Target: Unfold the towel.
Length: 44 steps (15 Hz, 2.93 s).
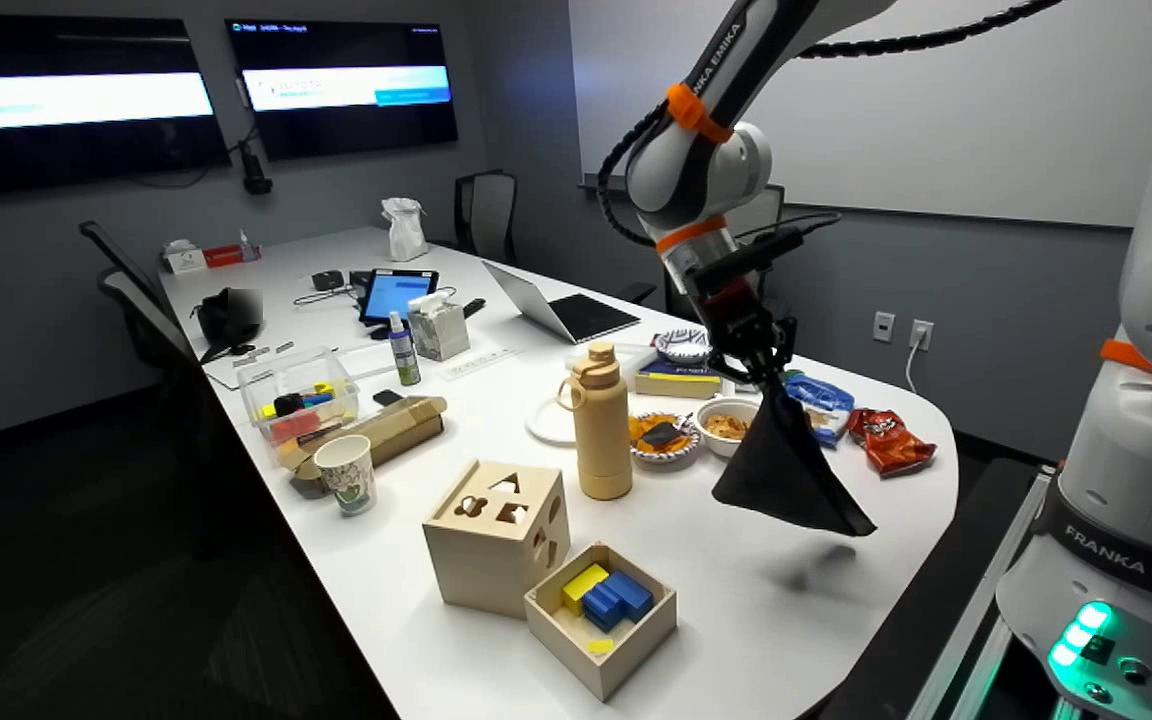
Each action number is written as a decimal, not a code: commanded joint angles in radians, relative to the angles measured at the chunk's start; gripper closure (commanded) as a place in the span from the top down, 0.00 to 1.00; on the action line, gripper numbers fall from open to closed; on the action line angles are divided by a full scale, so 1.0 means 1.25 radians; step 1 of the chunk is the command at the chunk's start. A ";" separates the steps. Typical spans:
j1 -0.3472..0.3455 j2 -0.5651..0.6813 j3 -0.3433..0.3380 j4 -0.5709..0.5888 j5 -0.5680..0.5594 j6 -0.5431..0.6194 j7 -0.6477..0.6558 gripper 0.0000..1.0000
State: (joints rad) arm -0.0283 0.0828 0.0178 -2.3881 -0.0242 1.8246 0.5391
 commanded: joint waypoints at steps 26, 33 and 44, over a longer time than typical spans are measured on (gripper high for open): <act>-0.084 -0.449 0.011 -0.281 -0.359 0.426 0.566 0.01; -0.026 -0.295 -0.053 -0.295 -0.305 0.886 0.562 0.01; 0.305 -0.216 -0.216 -0.286 0.319 0.761 0.174 0.01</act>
State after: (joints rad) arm 0.4897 -0.1546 -0.3343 -2.7481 0.2378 2.8971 0.9023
